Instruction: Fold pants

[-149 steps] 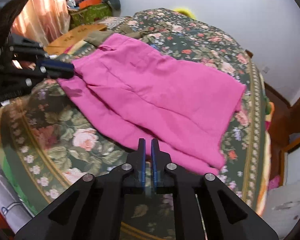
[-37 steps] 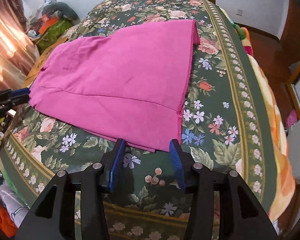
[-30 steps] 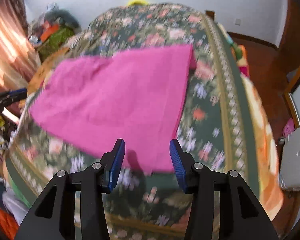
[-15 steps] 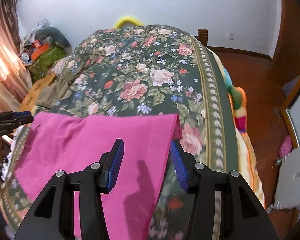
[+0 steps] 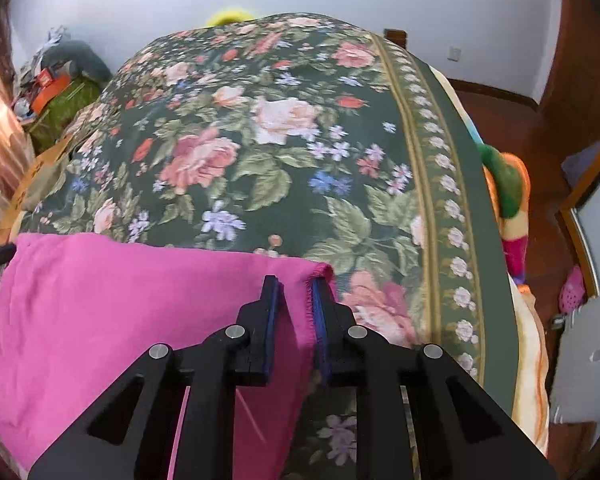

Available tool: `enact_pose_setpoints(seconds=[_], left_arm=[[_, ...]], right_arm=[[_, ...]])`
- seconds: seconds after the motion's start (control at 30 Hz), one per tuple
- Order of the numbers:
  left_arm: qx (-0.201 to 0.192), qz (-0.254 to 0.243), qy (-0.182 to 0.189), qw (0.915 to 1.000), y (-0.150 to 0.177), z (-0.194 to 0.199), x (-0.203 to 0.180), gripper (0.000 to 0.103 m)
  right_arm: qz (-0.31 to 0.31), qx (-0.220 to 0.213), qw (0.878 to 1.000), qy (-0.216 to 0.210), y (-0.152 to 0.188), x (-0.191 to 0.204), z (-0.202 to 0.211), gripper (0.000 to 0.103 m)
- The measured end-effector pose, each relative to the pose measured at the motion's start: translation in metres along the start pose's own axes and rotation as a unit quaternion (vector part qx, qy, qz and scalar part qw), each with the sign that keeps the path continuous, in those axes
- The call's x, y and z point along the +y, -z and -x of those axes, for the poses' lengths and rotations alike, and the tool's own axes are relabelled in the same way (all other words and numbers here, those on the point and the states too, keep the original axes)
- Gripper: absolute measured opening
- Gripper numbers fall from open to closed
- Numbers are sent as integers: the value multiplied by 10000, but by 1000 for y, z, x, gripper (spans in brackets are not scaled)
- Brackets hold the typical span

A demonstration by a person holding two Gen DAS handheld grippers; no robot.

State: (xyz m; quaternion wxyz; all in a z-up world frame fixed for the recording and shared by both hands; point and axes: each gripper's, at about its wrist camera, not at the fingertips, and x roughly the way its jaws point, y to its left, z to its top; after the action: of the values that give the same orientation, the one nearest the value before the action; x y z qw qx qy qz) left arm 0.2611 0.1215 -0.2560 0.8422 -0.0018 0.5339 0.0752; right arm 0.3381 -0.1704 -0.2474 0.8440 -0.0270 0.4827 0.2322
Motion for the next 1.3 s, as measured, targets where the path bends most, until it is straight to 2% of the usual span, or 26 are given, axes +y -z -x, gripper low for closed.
enact_pose_setpoints(seconds=[0.1, 0.2, 0.23, 0.27, 0.3, 0.37, 0.53, 0.6, 0.7, 0.73, 0.8, 0.93, 1.03, 1.13, 1.23, 1.3], left_arm=[[23, 240, 502, 9984, 1, 6, 15, 5], [-146, 411, 919, 9948, -3, 24, 25, 8], [-194, 430, 979, 9941, -6, 28, 25, 8], [-260, 437, 1069, 9930, -10, 33, 25, 9], [-280, 433, 1104, 9925, -13, 35, 23, 12], [-278, 411, 1127, 9924, -20, 36, 18, 18], [-70, 630, 1190, 9909, -28, 22, 16, 21], [-138, 803, 1289, 9883, -27, 25, 22, 21], [-221, 720, 1182, 9901, -26, 32, 22, 21], [-267, 667, 1130, 9910, -27, 36, 22, 21], [-354, 623, 1119, 9911, -28, 43, 22, 22], [-462, 564, 1316, 9886, -33, 51, 19, 26], [-284, 410, 1272, 9906, -33, 40, 7, 26], [16, 500, 1189, 9916, -31, 18, 2, 27], [86, 623, 944, 9935, -27, 5, 3, 7], [-34, 604, 733, 9955, -23, 5, 4, 4]], right_arm=[[44, 46, 10000, 59, 1, -1, 5, 15], [89, 34, 9999, 77, 3, 1, 17, 16], [43, 31, 10000, 38, 3, 1, 21, 19], [-26, 19, 10000, -30, 2, 1, 24, 27], [-71, -25, 9999, -69, 1, 1, 27, 36], [-45, -157, 9999, -55, -1, 4, 32, 44], [85, 24, 10000, -32, -9, 16, 13, 44], [22, 69, 10000, -53, -9, 17, 4, 44], [-65, 10, 9999, -151, -5, 14, 1, 44], [-114, -10, 9997, -221, -5, 12, 1, 43], [-134, -22, 9995, -302, -5, 10, 0, 30], [40, -137, 9997, -179, -2, 16, 1, 22], [130, -212, 9997, -51, -2, 19, 2, 15], [135, -254, 9996, -24, -2, 18, 4, 10], [323, -322, 9989, 113, -1, 22, 7, 8], [558, -420, 9971, 288, 0, 29, 11, 7]])
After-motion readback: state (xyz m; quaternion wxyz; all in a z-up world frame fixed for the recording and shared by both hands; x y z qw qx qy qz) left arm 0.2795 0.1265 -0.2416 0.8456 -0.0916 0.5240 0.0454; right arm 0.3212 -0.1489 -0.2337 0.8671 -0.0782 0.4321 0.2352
